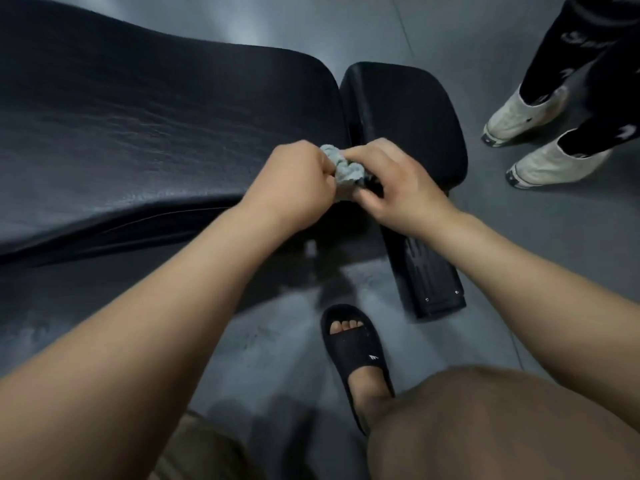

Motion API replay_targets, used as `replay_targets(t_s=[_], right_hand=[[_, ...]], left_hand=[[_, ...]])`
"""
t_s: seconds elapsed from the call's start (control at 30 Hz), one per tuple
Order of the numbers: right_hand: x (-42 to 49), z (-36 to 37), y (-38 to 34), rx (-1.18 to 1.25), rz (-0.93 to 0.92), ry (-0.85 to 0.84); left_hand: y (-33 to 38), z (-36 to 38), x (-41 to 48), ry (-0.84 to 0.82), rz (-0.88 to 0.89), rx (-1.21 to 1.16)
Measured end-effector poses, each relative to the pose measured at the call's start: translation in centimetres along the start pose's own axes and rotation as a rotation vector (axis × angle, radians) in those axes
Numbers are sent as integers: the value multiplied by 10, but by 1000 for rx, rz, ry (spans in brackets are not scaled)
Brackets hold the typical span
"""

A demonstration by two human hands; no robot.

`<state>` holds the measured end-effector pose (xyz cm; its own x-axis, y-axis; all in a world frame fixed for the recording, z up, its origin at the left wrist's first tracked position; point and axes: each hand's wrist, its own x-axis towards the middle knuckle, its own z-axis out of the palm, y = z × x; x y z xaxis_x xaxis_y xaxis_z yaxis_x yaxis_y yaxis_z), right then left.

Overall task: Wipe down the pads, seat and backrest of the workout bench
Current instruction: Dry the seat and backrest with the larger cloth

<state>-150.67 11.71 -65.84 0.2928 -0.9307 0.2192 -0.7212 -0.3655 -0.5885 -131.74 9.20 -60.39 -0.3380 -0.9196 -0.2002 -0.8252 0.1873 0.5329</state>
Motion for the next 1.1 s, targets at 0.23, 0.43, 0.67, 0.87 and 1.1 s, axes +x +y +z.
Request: replay_targets(t_s=[0.23, 0.43, 0.67, 0.87, 1.1], right_hand=[[-6, -3, 13, -199, -54, 83], [19, -15, 38, -195, 147, 75], [78, -15, 59, -161, 212, 73], [137, -21, 73, -227, 320, 7], [58, -24, 41, -74, 177, -52]], left_hand=[[-20, 1, 24, 260, 96, 260], [-25, 17, 46, 325, 173, 421], [-29, 29, 48, 391, 209, 537], [-27, 26, 47, 390, 171, 439], [-28, 23, 46, 452, 125, 160]])
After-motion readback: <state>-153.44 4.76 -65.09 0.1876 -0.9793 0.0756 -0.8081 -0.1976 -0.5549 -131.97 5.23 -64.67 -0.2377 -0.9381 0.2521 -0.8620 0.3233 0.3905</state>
